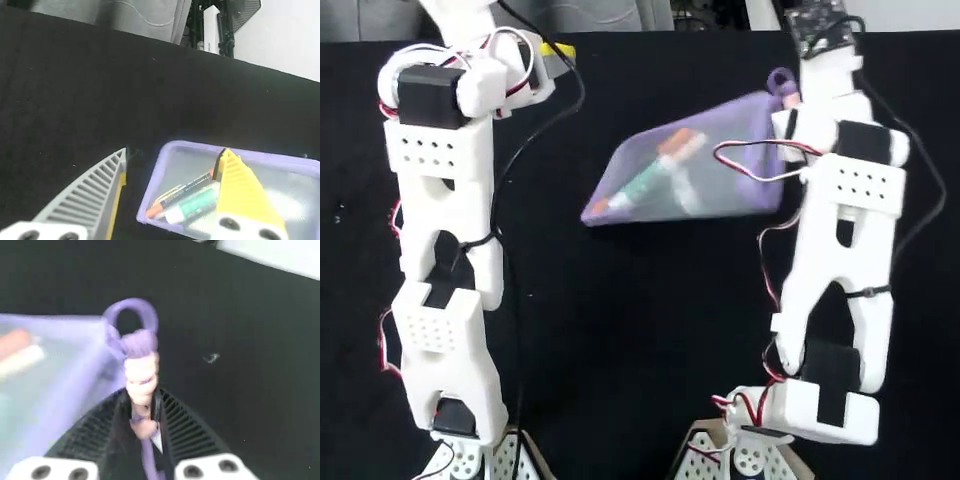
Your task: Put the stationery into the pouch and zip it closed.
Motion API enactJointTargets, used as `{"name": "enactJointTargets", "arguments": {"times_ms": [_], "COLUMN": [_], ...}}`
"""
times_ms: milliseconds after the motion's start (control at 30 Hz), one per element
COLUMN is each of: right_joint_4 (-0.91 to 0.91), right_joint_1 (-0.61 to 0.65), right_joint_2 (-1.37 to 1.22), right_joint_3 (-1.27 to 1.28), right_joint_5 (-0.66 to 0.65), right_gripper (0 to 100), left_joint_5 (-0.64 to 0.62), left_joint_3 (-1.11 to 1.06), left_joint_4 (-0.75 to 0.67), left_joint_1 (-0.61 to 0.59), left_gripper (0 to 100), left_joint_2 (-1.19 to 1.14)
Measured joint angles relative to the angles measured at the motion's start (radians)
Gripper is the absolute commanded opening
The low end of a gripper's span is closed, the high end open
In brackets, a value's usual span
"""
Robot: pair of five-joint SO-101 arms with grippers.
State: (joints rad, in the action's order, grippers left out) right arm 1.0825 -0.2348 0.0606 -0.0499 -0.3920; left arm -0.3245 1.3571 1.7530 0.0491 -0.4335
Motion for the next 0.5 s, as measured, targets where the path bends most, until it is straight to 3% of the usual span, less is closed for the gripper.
{"name": "enactJointTargets", "arguments": {"times_ms": [433, 500], "right_joint_4": [0.000, 0.005], "right_joint_1": [-0.032, -0.037], "right_joint_2": [0.236, 0.236], "right_joint_3": [-0.080, -0.106], "right_joint_5": [-0.006, -0.006], "right_gripper": [1.6, 5.8], "left_joint_5": [0.000, 0.000], "left_joint_3": [0.000, 0.000], "left_joint_4": [0.000, 0.000], "left_joint_1": [0.011, 0.011], "left_gripper": [29, 29], "left_joint_2": [0.000, 0.000]}}
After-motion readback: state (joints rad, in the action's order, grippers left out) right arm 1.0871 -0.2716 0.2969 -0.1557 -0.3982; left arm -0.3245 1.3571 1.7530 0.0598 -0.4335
